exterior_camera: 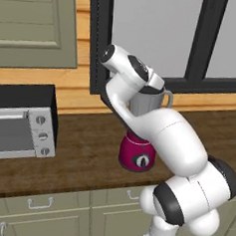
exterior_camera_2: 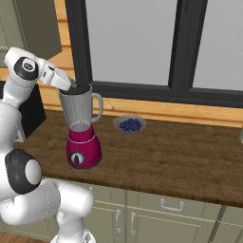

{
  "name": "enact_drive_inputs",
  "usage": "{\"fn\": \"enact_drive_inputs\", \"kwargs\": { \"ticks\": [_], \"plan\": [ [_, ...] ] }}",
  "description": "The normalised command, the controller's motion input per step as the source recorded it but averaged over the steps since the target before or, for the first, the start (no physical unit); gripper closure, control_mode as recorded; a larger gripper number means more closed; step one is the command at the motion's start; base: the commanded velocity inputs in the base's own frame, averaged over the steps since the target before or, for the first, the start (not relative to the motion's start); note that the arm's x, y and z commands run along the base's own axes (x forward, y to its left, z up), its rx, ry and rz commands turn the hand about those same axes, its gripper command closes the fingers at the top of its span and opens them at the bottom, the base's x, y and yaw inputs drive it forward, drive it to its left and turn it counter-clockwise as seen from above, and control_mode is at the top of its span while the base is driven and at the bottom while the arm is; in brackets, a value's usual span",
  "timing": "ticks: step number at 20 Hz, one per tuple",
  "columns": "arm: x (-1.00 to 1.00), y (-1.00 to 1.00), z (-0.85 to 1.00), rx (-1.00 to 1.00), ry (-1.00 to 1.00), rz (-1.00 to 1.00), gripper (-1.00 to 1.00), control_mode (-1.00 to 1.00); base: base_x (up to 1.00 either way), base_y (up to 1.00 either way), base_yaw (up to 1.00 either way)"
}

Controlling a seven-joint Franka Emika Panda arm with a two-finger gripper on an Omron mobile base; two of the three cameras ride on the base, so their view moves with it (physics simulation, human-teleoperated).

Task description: Close the lid blender by securely placing the lid on top.

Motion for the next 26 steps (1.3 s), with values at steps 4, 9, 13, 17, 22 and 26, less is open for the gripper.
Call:
{"fn": "enact_drive_inputs", "kwargs": {
  "ticks": [4, 9, 13, 17, 22, 26],
  "plan": [
    [0.0, 0.0, 0.0, 0.0, 0.0, 0.0, -1.0, -1.0, 0.0, 0.0, 0.0],
    [-0.1, -0.09, 0.07, 0.04, -0.02, 0.0, -1.0, -1.0, 0.0, 0.0, 0.0],
    [-0.98, -0.83, 0.0, 0.19, -0.31, 0.0, -1.0, -1.0, 0.0, 0.0, 0.0],
    [-1.0, -1.0, -0.13, 0.21, -0.37, 0.0, -1.0, -1.0, 0.0, 0.0, 0.0],
    [-1.0, -1.0, -0.84, 0.16, -0.26, 0.0, -1.0, -1.0, 0.0, 0.0, 0.0],
    [-1.0, -1.0, -1.0, 0.11, -0.04, 0.0, -1.0, -1.0, 0.0, 0.0, 0.0]
  ]
}}
